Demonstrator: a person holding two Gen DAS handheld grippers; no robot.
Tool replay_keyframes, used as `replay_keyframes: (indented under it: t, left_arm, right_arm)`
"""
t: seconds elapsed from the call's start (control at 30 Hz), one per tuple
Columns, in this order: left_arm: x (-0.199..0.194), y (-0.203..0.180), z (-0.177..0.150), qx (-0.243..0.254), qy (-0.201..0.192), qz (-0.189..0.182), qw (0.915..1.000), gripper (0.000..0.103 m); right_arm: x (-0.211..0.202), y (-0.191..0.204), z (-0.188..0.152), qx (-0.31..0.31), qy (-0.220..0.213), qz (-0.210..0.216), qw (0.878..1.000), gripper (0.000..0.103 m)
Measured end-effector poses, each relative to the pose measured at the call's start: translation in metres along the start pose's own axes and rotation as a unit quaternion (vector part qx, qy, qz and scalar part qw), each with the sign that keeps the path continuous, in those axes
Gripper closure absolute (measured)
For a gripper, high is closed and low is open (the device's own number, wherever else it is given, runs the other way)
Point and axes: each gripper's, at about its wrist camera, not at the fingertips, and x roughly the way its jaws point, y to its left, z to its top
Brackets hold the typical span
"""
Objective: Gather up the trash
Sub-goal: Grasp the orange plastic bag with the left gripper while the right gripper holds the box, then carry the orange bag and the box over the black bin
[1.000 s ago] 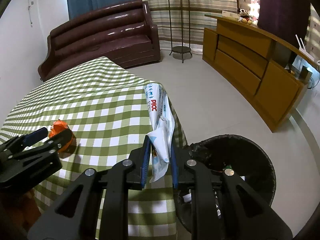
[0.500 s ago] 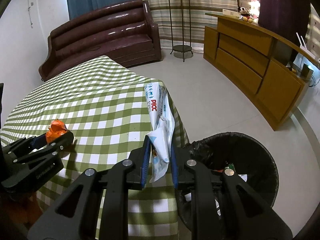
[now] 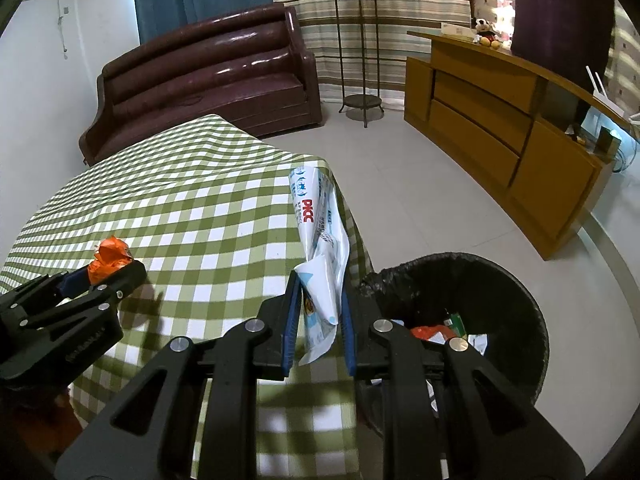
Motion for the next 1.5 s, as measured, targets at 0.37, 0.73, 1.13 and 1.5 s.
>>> replay_keyframes:
  t: [0.37,0.73,1.13,1.5]
  left_arm:
    - [-0.027,-0.033,-0.015,0.018,-0.013,-0.021,0.9995,0.058]
    - [-0.034,-0.084,-0.014,0.055,-0.03,-0.048,0.9969,0.058]
    - [-0.02,-0.154,-0.01,0.107,-0.035,-0.079,0.9905,0.058]
    - [0.002,-0.184,-0.007,0.134,-0.032,-0.078,0.9874,0.058]
  right_arm:
    - [-0.032,-0.022,-0.02,0.01,-0.01,-0.016,1.0,0.085]
    - [-0.062,-0.069,-0.033,0.035,-0.025,-0.057,0.997,0.085]
    - [-0.066,-0.109,-0.037,0.063,-0.023,-0.087,0.994,0.085]
    - [-0.057,-0.131,-0.038,0.082,-0.024,-0.103,0.991,0.085]
